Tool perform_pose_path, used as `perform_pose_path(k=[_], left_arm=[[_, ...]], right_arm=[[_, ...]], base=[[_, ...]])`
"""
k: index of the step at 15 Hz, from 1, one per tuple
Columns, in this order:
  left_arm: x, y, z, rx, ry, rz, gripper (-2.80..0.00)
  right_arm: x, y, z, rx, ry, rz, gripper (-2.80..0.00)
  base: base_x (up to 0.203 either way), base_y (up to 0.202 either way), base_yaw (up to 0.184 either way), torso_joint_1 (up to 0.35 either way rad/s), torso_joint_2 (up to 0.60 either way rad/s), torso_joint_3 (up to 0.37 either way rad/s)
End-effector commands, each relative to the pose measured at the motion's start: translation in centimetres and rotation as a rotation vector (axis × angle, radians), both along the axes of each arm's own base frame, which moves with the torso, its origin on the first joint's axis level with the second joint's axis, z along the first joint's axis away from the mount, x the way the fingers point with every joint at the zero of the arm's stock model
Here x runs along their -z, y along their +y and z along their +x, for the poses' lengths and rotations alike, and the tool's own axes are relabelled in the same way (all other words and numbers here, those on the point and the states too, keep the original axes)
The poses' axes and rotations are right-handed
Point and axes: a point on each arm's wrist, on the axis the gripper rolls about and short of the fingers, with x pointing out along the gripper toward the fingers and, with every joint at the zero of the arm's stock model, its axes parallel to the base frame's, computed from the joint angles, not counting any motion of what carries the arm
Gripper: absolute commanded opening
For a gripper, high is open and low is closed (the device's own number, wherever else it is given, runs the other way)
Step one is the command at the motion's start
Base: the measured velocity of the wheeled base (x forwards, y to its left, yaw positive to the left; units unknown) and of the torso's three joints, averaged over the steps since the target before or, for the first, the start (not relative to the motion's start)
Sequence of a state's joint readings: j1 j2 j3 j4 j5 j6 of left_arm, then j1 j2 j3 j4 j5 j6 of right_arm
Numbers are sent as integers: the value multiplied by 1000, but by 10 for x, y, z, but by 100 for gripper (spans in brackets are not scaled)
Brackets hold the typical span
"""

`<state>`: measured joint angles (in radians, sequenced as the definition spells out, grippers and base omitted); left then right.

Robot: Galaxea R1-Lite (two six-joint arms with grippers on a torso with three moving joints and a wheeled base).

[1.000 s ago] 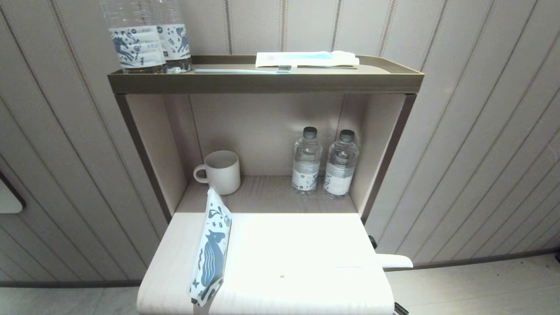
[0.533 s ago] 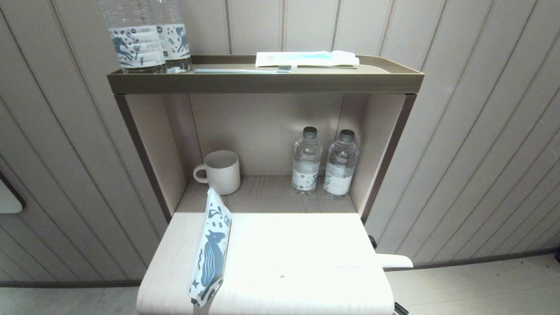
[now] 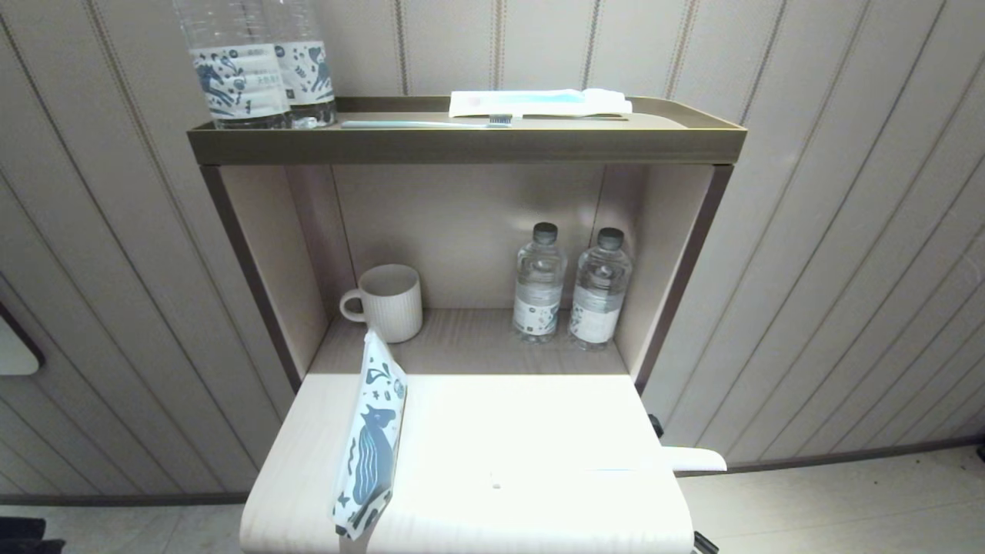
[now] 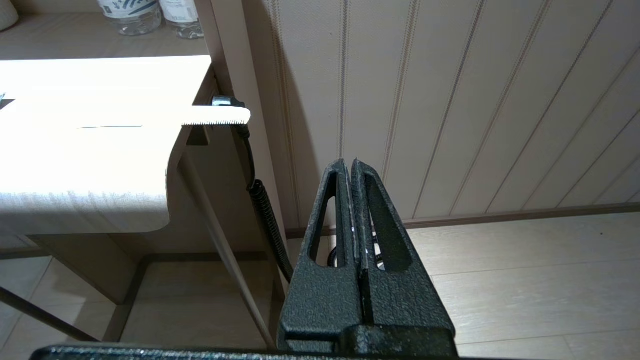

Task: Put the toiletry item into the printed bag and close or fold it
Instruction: Pick up the storage bag

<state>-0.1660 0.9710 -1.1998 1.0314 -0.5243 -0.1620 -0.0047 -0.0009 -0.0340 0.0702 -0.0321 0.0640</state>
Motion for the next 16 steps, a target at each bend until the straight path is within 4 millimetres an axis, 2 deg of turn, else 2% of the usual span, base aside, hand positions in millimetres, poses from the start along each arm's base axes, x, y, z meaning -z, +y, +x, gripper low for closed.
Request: perform_pose_path(k=[1, 2, 5, 6, 8, 11, 12, 15, 16], left_arm=[[1, -11, 14, 34, 41, -1, 0], [7, -19, 25, 20, 38, 39, 0], [39, -46, 76, -87, 51, 140, 0], [48, -57, 85, -89, 70, 165, 0], [55, -72, 106, -122, 72, 181, 0], [69, -91, 145, -251, -19, 254, 0], [70, -95, 153, -290, -57, 268, 0], [71, -101, 151, -264, -67, 275, 0], [77, -105, 154, -257, -52, 283, 0]], right_arm=[[0, 0, 0, 0, 2, 0, -280], [0, 0, 0, 0, 1, 0, -280], [0, 0, 0, 0, 1, 0, -280], [0, 0, 0, 0, 1, 0, -280], [0, 0, 0, 0, 1, 0, -280], [0, 0, 0, 0, 0, 0, -280], [0, 0, 0, 0, 1, 0, -280], [0, 0, 0, 0, 1, 0, -280], [0, 0, 0, 0, 2, 0, -280]], base=[[0, 0, 0, 0, 0, 0], [0, 0, 0, 0, 0, 0], [0, 0, 0, 0, 0, 0], [0, 0, 0, 0, 0, 0], [0, 0, 0, 0, 0, 0], [0, 0, 0, 0, 0, 0], [0, 0, 0, 0, 0, 0], [0, 0, 0, 0, 0, 0], [0, 0, 0, 0, 0, 0]])
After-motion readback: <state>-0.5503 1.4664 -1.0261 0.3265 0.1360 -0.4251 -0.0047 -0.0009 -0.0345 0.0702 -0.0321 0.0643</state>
